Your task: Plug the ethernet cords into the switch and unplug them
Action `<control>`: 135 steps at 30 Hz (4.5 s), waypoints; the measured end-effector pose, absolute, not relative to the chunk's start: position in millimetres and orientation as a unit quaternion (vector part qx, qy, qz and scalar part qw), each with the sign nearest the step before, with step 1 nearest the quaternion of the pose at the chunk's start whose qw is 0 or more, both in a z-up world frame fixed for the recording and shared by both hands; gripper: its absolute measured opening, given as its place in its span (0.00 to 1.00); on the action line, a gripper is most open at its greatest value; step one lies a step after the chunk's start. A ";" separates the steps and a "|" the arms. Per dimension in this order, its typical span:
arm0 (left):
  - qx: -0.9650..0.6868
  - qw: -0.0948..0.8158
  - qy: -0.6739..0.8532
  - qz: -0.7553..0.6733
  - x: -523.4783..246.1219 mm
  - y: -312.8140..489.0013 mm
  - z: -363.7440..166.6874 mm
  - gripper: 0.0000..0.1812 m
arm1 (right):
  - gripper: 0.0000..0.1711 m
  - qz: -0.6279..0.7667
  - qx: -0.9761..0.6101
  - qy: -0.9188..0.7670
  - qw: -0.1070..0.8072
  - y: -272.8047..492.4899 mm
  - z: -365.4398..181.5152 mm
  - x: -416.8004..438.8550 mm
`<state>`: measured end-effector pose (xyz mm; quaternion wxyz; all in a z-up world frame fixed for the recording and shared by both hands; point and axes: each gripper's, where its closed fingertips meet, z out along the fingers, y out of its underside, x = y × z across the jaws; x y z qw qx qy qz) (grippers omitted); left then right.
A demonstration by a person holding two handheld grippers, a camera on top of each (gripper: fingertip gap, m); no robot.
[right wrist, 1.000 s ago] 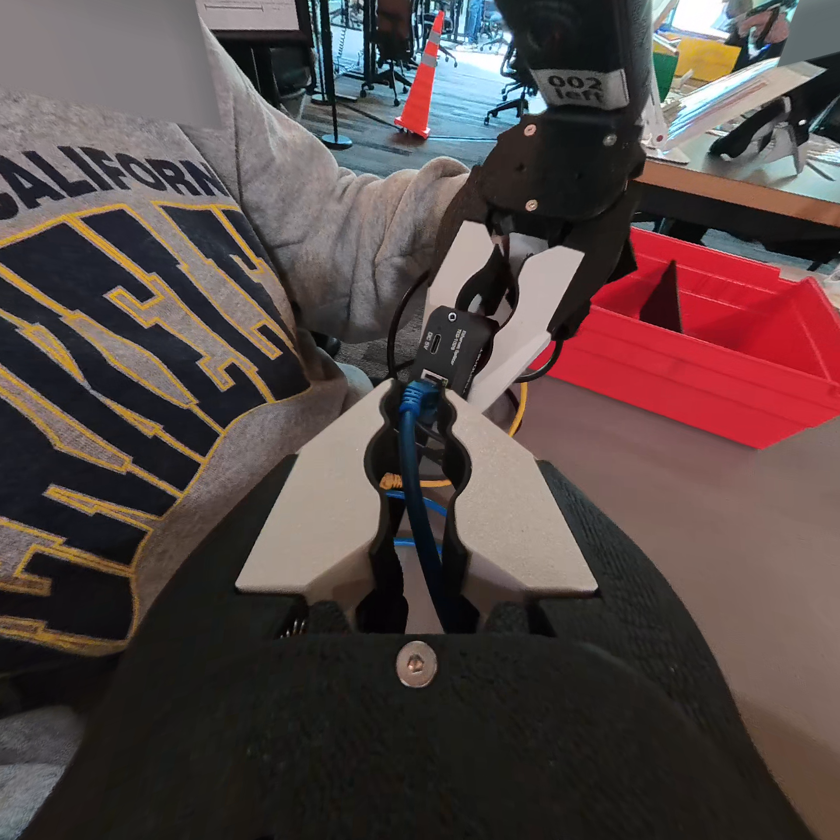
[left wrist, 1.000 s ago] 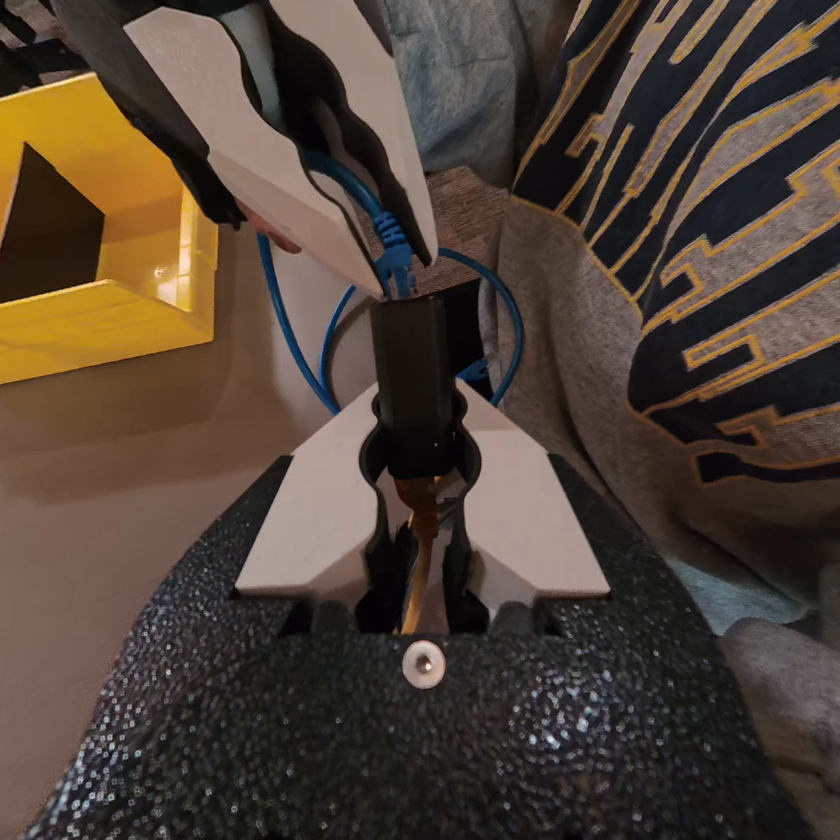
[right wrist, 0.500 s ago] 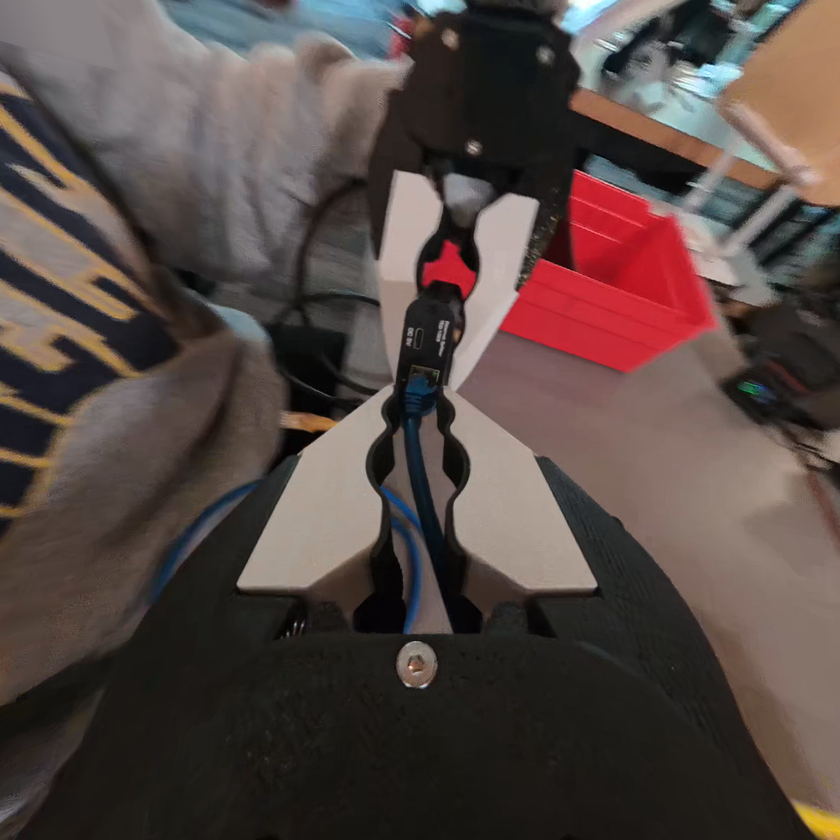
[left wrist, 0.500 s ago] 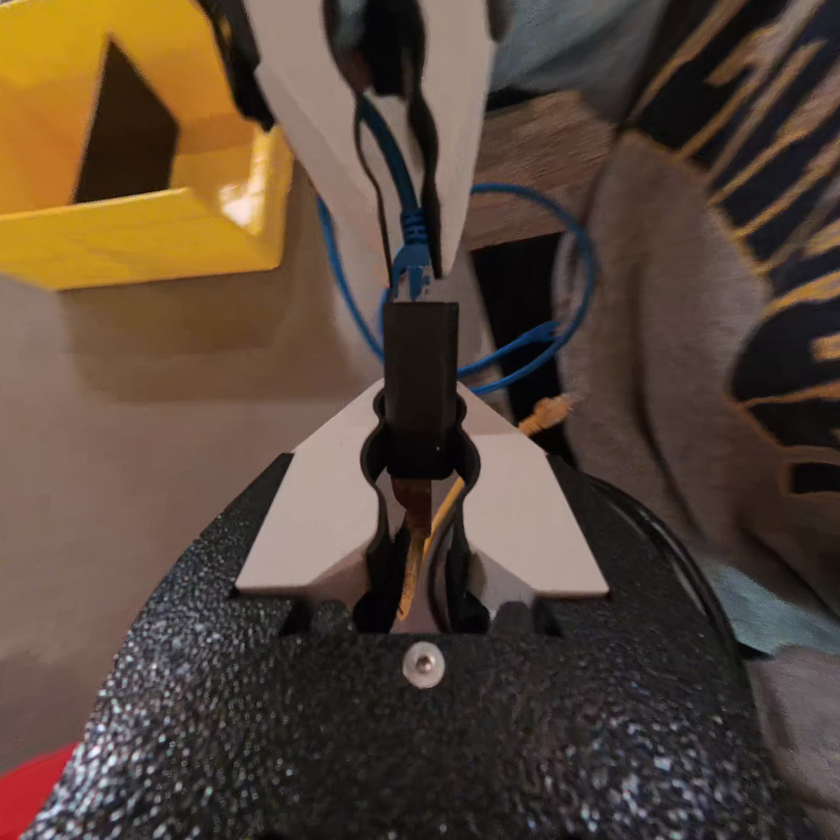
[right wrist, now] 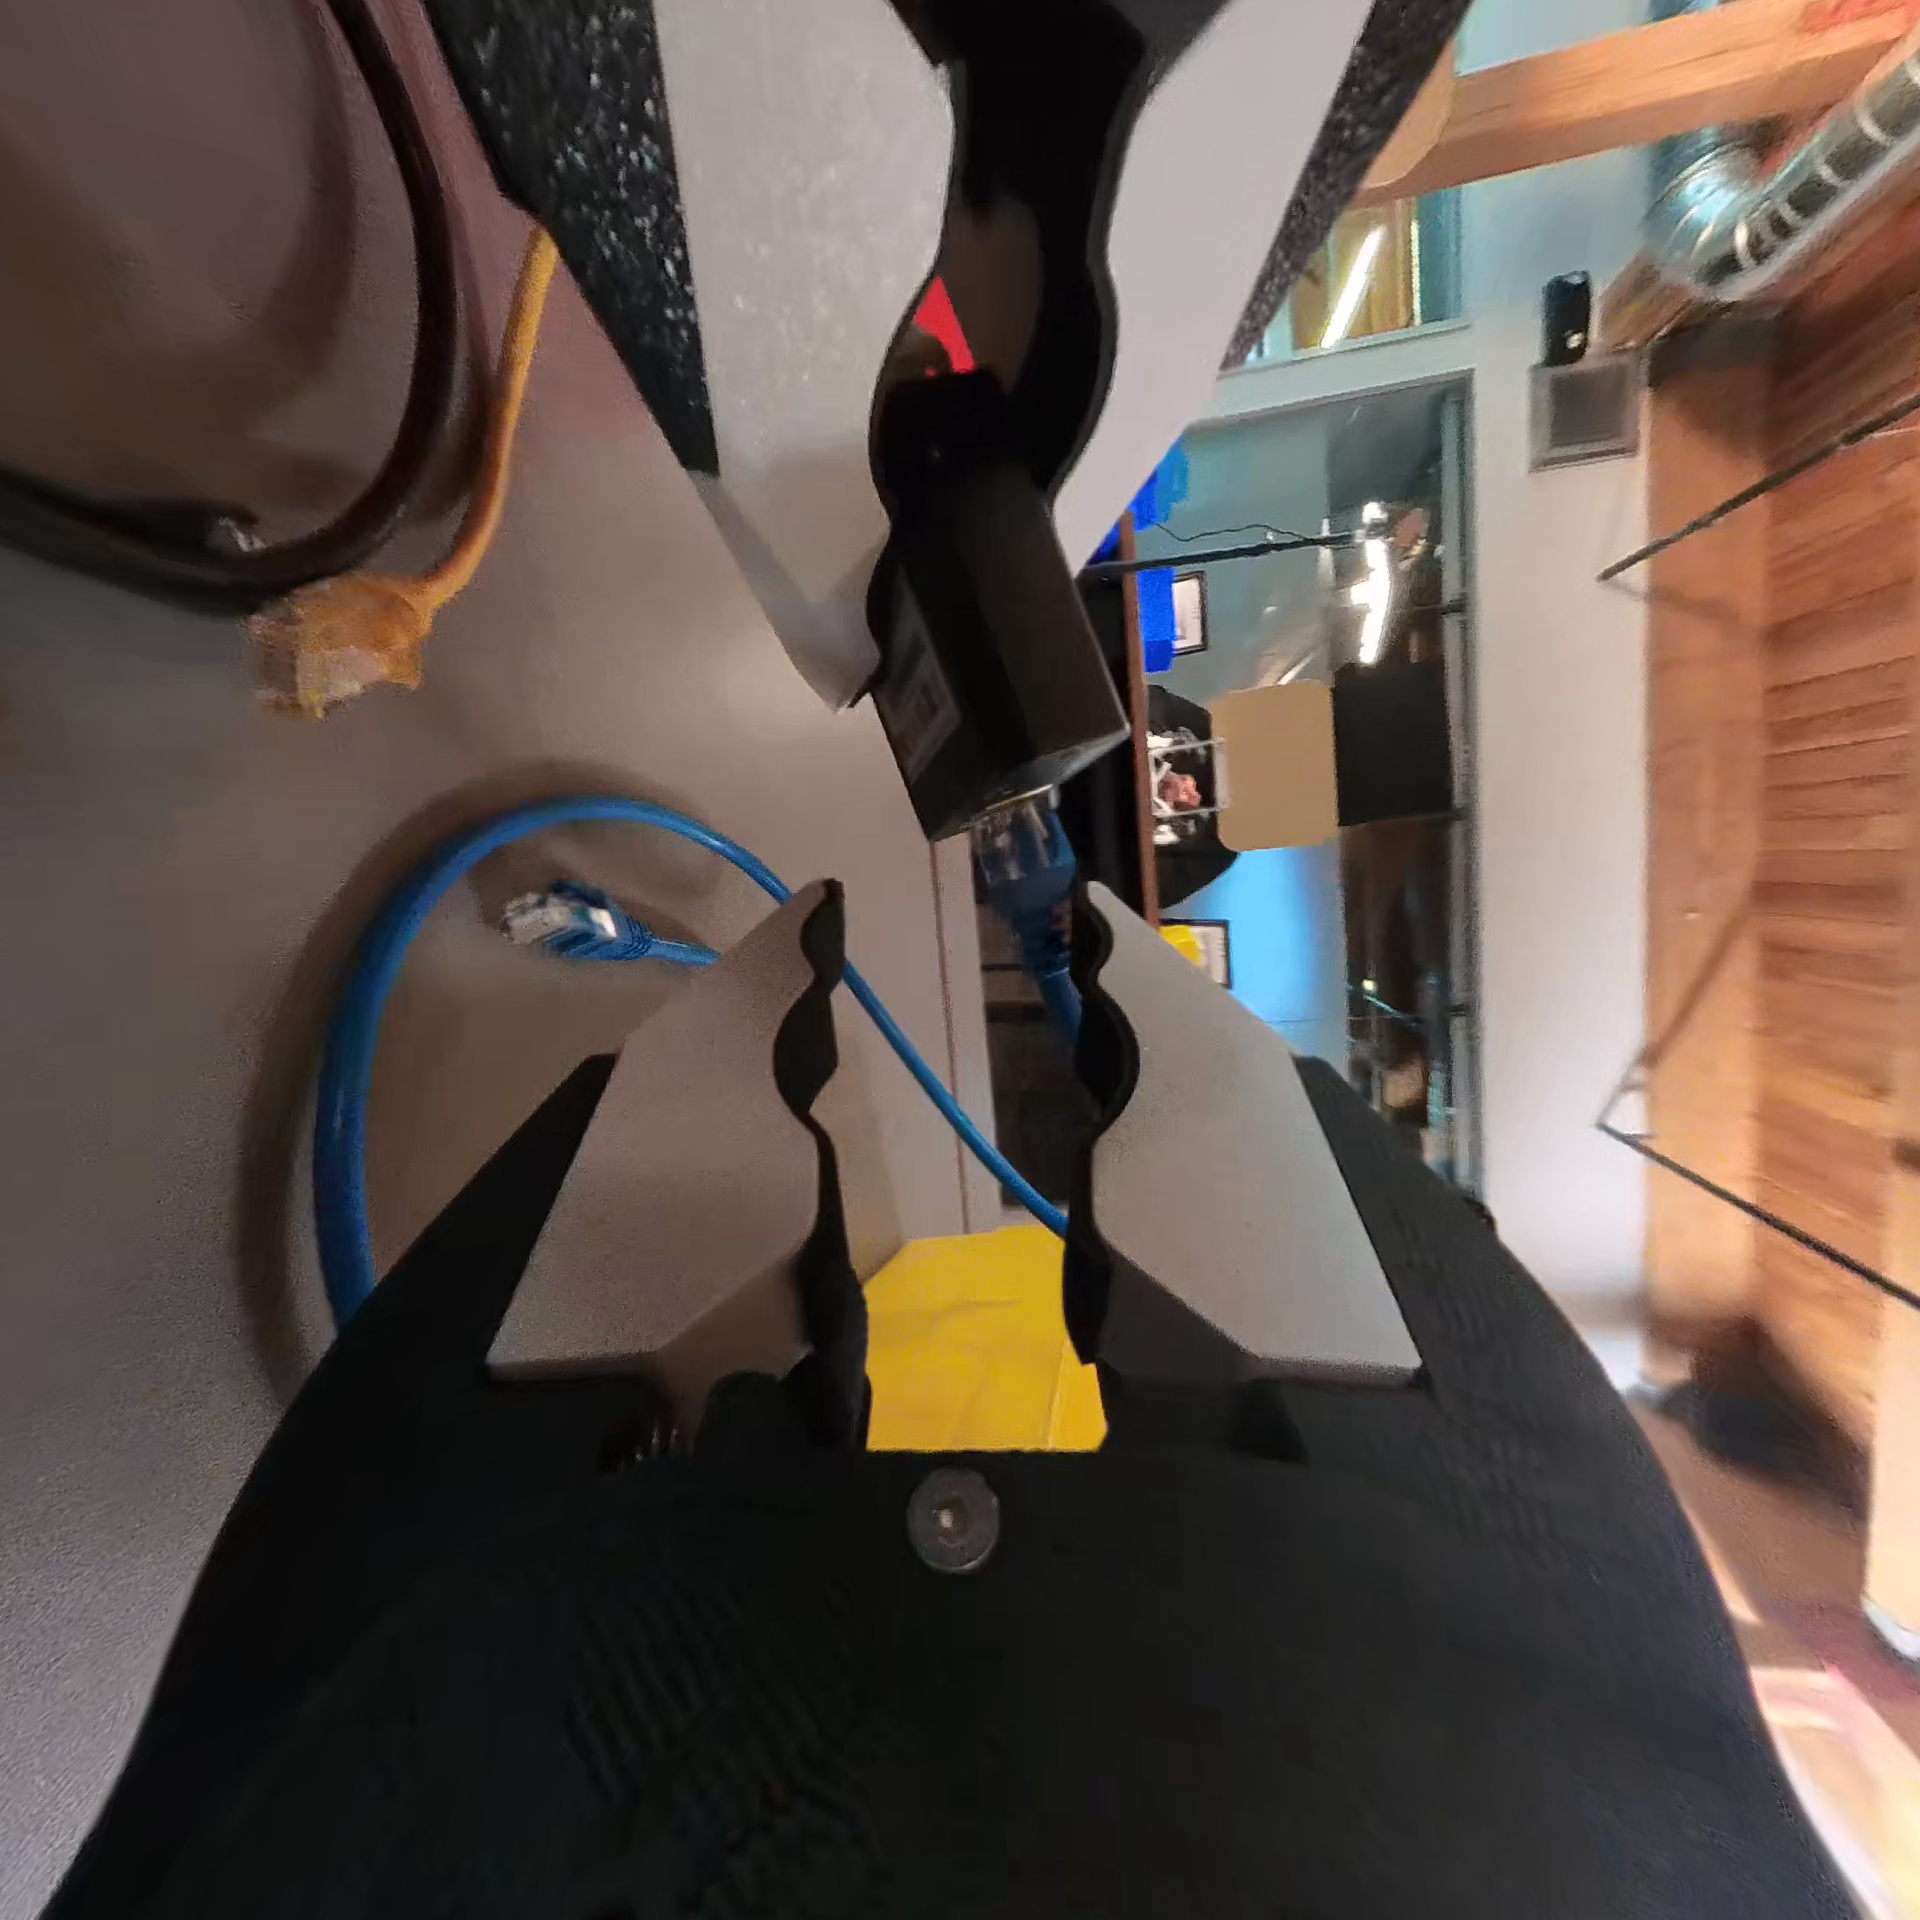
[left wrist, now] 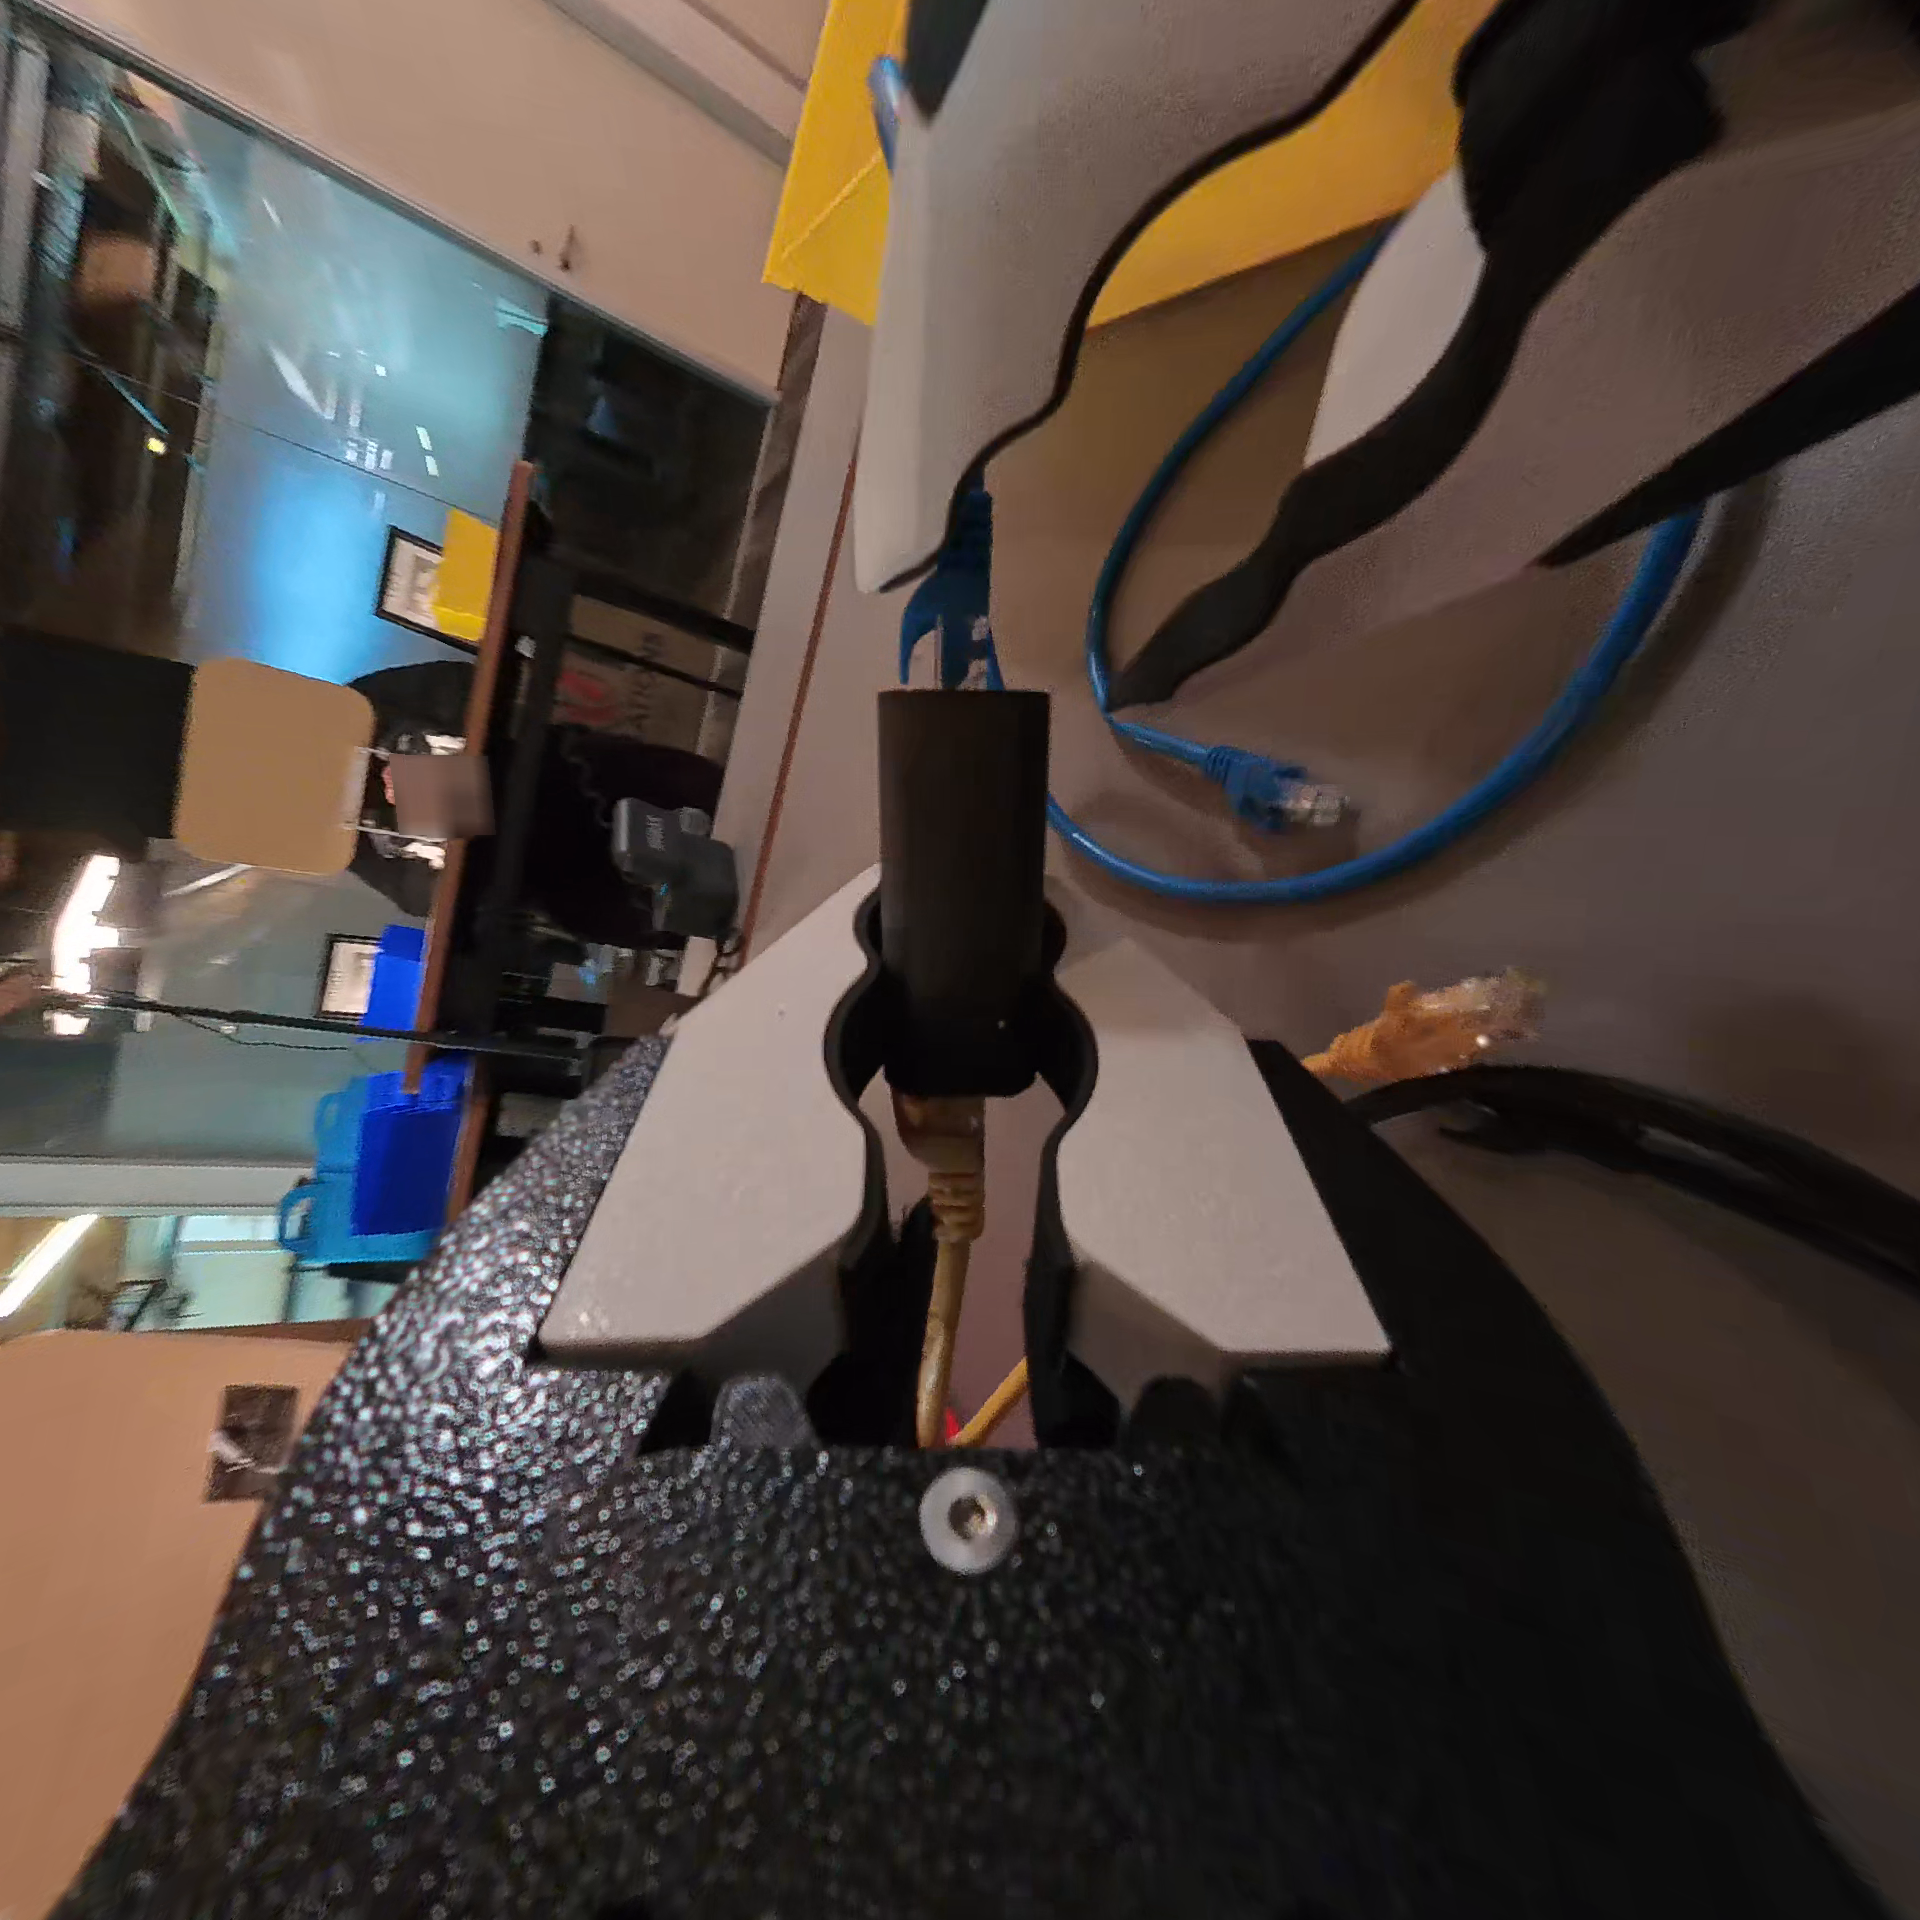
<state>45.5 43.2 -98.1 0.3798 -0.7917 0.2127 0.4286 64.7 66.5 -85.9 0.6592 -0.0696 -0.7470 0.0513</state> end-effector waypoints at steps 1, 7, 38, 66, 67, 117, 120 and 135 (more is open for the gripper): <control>-0.788 0.373 0.217 0.439 45.5 43.2 -99.8 0.12 | 0.24 0.042 -0.068 -0.742 0.666 67.3 -85.5 62.2; -0.791 0.353 0.222 0.448 48.2 43.6 -104.7 0.12 | 0.16 0.009 -0.085 -0.727 0.682 65.7 -86.3 51.5; -0.831 0.275 0.382 0.297 75.0 8.5 -115.2 0.12 | 0.05 0.013 0.045 -0.802 0.596 30.4 -105.7 68.5; -0.791 0.469 0.105 0.378 9.7 15.0 -64.7 0.12 | 0.05 0.256 -0.190 -0.679 0.661 97.1 24.3 87.8; -0.783 0.464 0.107 0.400 6.7 14.6 -68.4 0.12 | 0.05 0.257 -0.193 -0.676 0.663 97.3 26.3 88.2; -0.785 0.523 0.102 0.316 12.4 20.1 -134.4 0.13 | 0.06 0.397 -0.304 -0.485 0.717 265.1 255.0 148.1; -0.787 0.521 0.104 0.315 12.9 20.5 -135.8 0.13 | 0.06 0.397 -0.334 -0.481 0.707 287.6 223.3 143.8; -0.790 0.519 0.108 0.309 15.3 22.8 -138.5 0.13 | 0.06 0.380 -0.434 -0.505 0.642 307.9 78.2 135.7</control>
